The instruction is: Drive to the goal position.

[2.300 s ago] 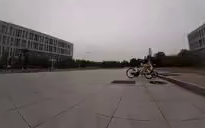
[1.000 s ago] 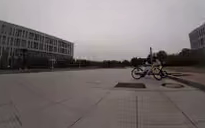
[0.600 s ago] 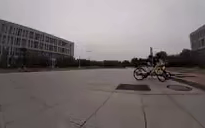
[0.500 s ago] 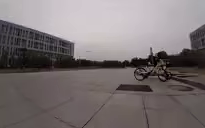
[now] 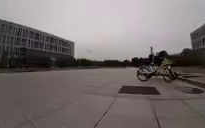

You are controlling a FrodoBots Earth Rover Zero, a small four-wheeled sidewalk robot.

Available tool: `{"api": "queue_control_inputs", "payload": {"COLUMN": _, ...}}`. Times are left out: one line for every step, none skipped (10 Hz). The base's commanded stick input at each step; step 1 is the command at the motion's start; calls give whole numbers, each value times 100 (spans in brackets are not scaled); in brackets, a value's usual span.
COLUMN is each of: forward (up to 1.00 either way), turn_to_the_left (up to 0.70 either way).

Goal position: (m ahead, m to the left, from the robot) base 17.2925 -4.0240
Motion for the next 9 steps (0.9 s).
{"api": "queue_control_inputs", "payload": {"forward": 70, "turn_to_the_left": -5}}
{"api": "queue_control_inputs", "payload": {"forward": 70, "turn_to_the_left": -6}}
{"api": "queue_control_inputs", "payload": {"forward": 70, "turn_to_the_left": 0}}
{"api": "queue_control_inputs", "payload": {"forward": 70, "turn_to_the_left": 0}}
{"api": "queue_control_inputs", "payload": {"forward": 70, "turn_to_the_left": -1}}
{"api": "queue_control_inputs", "payload": {"forward": 70, "turn_to_the_left": -7}}
{"api": "queue_control_inputs", "payload": {"forward": 70, "turn_to_the_left": -5}}
{"api": "queue_control_inputs", "payload": {"forward": 70, "turn_to_the_left": -2}}
{"api": "queue_control_inputs", "payload": {"forward": 70, "turn_to_the_left": 0}}
